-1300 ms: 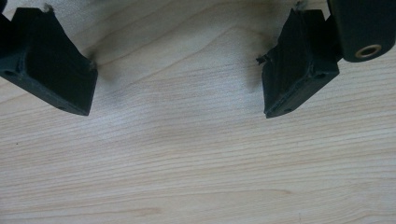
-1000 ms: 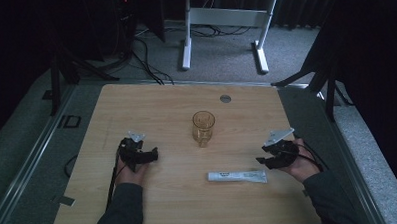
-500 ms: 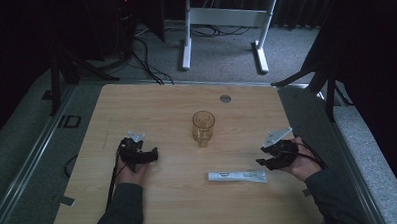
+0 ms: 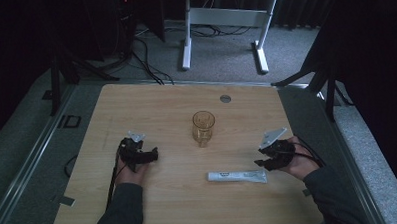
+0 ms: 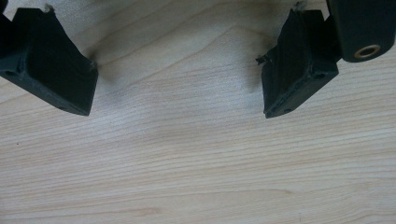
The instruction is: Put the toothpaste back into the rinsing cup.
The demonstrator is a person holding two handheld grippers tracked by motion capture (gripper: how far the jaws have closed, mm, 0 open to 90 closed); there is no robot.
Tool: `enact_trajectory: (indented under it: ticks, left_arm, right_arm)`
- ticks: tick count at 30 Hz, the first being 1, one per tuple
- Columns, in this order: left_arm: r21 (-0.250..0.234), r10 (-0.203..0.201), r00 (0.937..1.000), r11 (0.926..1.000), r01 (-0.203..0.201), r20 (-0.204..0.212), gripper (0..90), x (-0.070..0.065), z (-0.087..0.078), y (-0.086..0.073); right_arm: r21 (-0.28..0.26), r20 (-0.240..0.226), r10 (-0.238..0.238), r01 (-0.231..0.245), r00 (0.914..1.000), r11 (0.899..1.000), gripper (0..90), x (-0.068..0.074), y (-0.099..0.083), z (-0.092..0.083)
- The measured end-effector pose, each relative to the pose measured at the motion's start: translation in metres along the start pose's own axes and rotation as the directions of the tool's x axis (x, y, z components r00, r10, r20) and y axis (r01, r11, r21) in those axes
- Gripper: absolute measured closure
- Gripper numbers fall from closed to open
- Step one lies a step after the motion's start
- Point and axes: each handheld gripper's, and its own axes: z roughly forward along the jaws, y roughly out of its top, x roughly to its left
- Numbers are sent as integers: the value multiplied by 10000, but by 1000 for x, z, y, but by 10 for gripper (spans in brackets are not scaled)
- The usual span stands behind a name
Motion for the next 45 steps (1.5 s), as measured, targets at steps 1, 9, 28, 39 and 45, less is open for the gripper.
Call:
enact_trajectory:
  ticks: [1,9,28,39,45]
  left_arm:
    - [6,7,10000,10000,-7,-2,110,0,0,0]
    - [6,0,10000,10000,0,-2,110,0,0,0]
    - [17,10,10000,10000,-10,-8,110,0,0,0]
    - [4,30,10000,10000,-30,9,114,0,0,0]
    - [4,31,10000,10000,-31,10,114,0,0,0]
  right_arm:
    - [24,-12,-30,30,10000,10000,505,0,1,0]
    - [267,-15,-274,275,9996,9993,514,3,4,2]
    - [637,-153,-844,852,9963,9943,520,9,11,5]
    - [760,-336,-1116,1139,9932,9906,526,15,14,8]
    - [870,-496,-1220,1260,9913,9882,531,17,16,11]
